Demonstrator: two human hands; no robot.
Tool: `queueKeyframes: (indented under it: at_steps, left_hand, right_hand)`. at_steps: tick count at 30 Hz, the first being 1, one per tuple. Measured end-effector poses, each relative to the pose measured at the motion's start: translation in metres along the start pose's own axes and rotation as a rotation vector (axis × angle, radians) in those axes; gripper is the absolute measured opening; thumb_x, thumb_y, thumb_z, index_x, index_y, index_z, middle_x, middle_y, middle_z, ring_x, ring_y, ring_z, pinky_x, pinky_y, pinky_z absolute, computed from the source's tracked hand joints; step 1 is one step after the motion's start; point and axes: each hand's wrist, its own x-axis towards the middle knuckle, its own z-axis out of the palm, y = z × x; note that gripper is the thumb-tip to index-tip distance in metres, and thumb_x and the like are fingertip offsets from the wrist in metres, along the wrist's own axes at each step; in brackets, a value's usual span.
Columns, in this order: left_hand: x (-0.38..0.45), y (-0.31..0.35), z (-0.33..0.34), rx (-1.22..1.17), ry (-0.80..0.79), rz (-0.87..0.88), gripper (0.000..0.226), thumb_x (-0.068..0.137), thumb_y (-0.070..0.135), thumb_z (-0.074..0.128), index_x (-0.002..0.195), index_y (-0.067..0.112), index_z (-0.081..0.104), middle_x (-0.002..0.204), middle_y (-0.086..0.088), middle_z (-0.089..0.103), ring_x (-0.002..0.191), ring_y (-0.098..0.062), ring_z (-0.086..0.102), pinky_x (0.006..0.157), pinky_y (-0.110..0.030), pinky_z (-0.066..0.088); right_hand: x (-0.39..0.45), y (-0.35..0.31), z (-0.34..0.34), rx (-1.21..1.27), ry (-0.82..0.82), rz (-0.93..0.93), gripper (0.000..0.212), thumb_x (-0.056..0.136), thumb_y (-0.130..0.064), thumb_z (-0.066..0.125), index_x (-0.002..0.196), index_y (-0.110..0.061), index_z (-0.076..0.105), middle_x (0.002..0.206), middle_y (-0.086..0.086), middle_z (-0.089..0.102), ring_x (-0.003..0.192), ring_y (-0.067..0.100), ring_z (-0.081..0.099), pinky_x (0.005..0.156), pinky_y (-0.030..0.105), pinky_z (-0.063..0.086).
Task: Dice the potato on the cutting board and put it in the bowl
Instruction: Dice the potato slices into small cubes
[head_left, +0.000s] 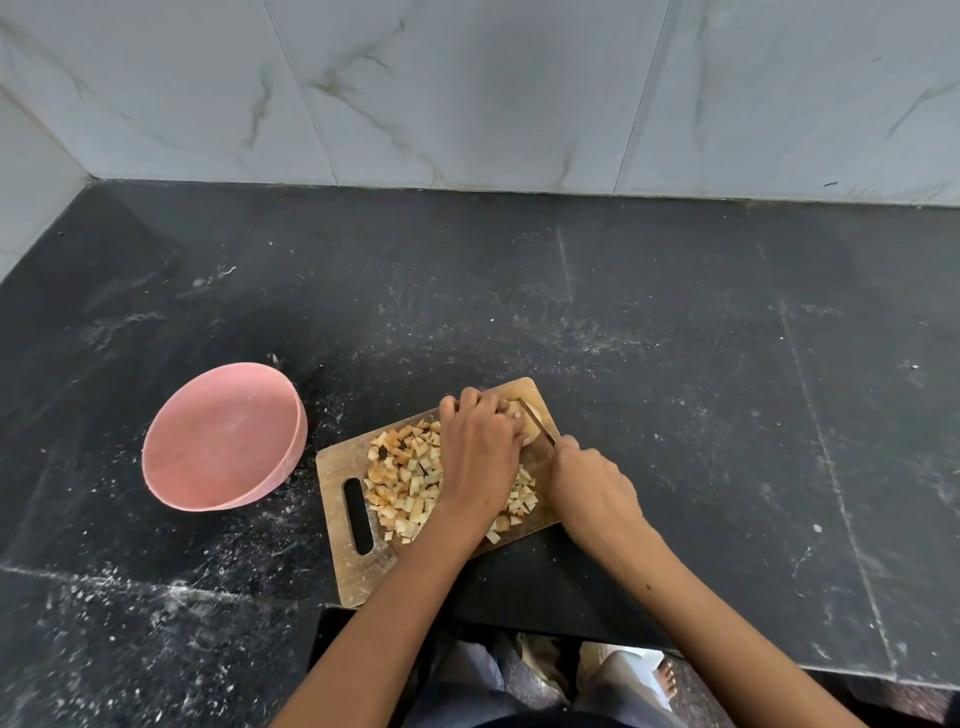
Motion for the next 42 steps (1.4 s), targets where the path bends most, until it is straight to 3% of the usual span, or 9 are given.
queueKeyframes:
  at_steps: [6,9,12,16,23,31,36,39,42]
  left_hand:
    - [0.0,0.002,0.002,-0.004,0.005,-0.019,0.007,0.073,0.028,0.082,0.077,0.025,0.078,0.088,0.005,0.068,0.084,-0.018,0.053,0.081,-0.039,0.036]
    - [-0.002,0.0,0.002,-0.018,0.013,-0.006,0.008,0.072,0.027,0.084,0.077,0.025,0.078,0.088,0.006,0.071,0.084,-0.018,0.055,0.081,-0.039,0.037]
    - [-0.003,0.0,0.001,-0.039,0.021,0.001,0.01,0.069,0.026,0.085,0.076,0.024,0.078,0.088,0.005,0.073,0.084,-0.018,0.058,0.081,-0.04,0.039]
    - [-0.004,-0.001,0.0,-0.047,0.029,0.024,0.01,0.07,0.021,0.085,0.078,0.023,0.078,0.091,0.004,0.072,0.088,-0.019,0.057,0.082,-0.037,0.035]
    - [-0.004,-0.003,-0.001,-0.085,0.03,0.017,0.012,0.068,0.02,0.086,0.074,0.026,0.078,0.089,0.005,0.072,0.086,-0.02,0.058,0.078,-0.039,0.037]
    - [-0.001,-0.005,-0.004,-0.106,0.021,-0.001,0.014,0.065,0.025,0.088,0.074,0.028,0.078,0.085,0.009,0.071,0.082,-0.018,0.055,0.074,-0.031,0.019]
    - [-0.002,-0.007,-0.003,-0.113,0.02,-0.001,0.012,0.066,0.026,0.087,0.073,0.028,0.078,0.087,0.009,0.072,0.084,-0.017,0.056,0.077,-0.031,0.021]
    - [-0.001,-0.008,-0.002,-0.12,0.018,0.009,0.013,0.066,0.025,0.087,0.073,0.027,0.077,0.088,0.009,0.072,0.084,-0.017,0.057,0.077,-0.031,0.021]
    - [-0.001,-0.01,-0.002,-0.12,0.024,0.041,0.012,0.067,0.022,0.087,0.074,0.027,0.077,0.092,0.007,0.072,0.086,-0.019,0.058,0.079,-0.032,0.021]
  right_hand:
    - [-0.024,0.017,0.004,-0.06,-0.08,0.014,0.017,0.096,-0.003,0.032,0.109,-0.01,0.04,0.109,0.013,0.059,0.099,0.031,0.06,0.067,0.034,0.04]
    - [-0.035,0.029,0.003,-0.039,-0.09,-0.003,0.008,0.099,-0.01,0.029,0.096,-0.013,0.037,0.095,0.01,0.057,0.091,0.029,0.059,0.066,0.034,0.04]
    - [-0.04,0.033,0.0,0.049,-0.049,-0.047,0.019,0.103,-0.021,0.027,0.093,-0.012,0.041,0.083,0.007,0.052,0.083,0.029,0.058,0.065,0.034,0.041]
    - [-0.027,0.019,-0.005,0.154,0.022,-0.047,0.027,0.104,-0.027,0.025,0.094,-0.011,0.043,0.093,0.012,0.06,0.084,0.03,0.058,0.069,0.037,0.045]
    - [0.007,-0.002,0.002,0.072,0.047,-0.039,0.027,0.102,-0.019,0.027,0.116,-0.007,0.047,0.108,0.014,0.061,0.098,0.033,0.06,0.068,0.034,0.038]
    - [-0.008,0.005,0.011,-0.038,-0.001,-0.004,0.032,0.098,-0.005,0.031,0.128,-0.007,0.038,0.111,0.013,0.06,0.099,0.032,0.061,0.07,0.035,0.042]
    - [-0.028,0.021,0.015,-0.08,-0.063,0.009,0.024,0.098,-0.005,0.031,0.121,-0.01,0.037,0.107,0.012,0.06,0.095,0.03,0.062,0.067,0.034,0.041]
    - [-0.038,0.03,0.014,-0.045,-0.069,-0.024,0.01,0.099,-0.011,0.028,0.103,-0.013,0.036,0.095,0.011,0.059,0.089,0.031,0.061,0.065,0.035,0.042]
    - [-0.042,0.031,0.006,0.095,-0.011,-0.061,0.023,0.103,-0.026,0.024,0.092,-0.013,0.04,0.081,0.005,0.054,0.078,0.029,0.056,0.065,0.036,0.044]
